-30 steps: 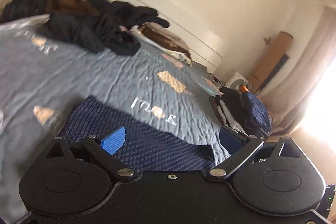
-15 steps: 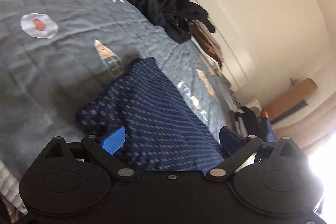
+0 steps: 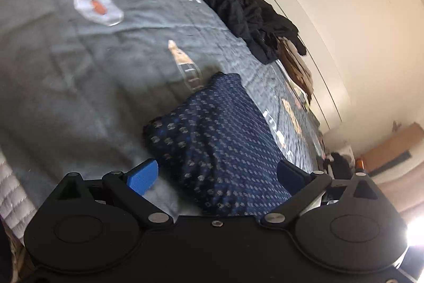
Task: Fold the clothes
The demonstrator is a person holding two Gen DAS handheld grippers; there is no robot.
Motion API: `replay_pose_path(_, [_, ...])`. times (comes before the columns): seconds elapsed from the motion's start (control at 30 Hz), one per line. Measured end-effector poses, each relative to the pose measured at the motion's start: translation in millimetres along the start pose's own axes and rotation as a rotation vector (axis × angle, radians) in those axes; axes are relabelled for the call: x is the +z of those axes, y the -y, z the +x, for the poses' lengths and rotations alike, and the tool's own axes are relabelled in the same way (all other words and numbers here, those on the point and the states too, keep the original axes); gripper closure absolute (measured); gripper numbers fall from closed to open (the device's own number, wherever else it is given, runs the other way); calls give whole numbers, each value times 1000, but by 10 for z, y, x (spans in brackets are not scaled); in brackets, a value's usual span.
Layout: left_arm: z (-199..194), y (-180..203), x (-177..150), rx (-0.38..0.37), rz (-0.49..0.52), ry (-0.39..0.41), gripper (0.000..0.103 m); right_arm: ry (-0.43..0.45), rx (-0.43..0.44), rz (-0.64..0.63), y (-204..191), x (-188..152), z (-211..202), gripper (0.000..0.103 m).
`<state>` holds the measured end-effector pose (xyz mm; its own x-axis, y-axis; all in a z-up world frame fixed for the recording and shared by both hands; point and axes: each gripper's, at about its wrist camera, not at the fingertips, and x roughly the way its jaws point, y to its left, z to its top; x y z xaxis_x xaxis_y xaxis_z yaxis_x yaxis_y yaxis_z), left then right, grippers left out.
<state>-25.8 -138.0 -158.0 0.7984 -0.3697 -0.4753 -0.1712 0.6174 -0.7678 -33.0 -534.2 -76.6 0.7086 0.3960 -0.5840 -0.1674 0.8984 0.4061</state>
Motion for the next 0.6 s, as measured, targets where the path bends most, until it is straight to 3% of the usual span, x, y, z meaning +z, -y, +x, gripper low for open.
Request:
replay_pose_path(0.2, [104, -41, -40, -23, -31, 18, 9, 44, 23, 18, 38, 61, -123, 11])
replay_pose_path(0.3, [142, -50, -65, -24, -31, 40, 21, 47, 30, 37, 65, 86, -135, 11])
replay_pose_path(0.6, [278, -36, -53, -10, -35, 61, 21, 53, 52, 54, 81, 106, -152, 11])
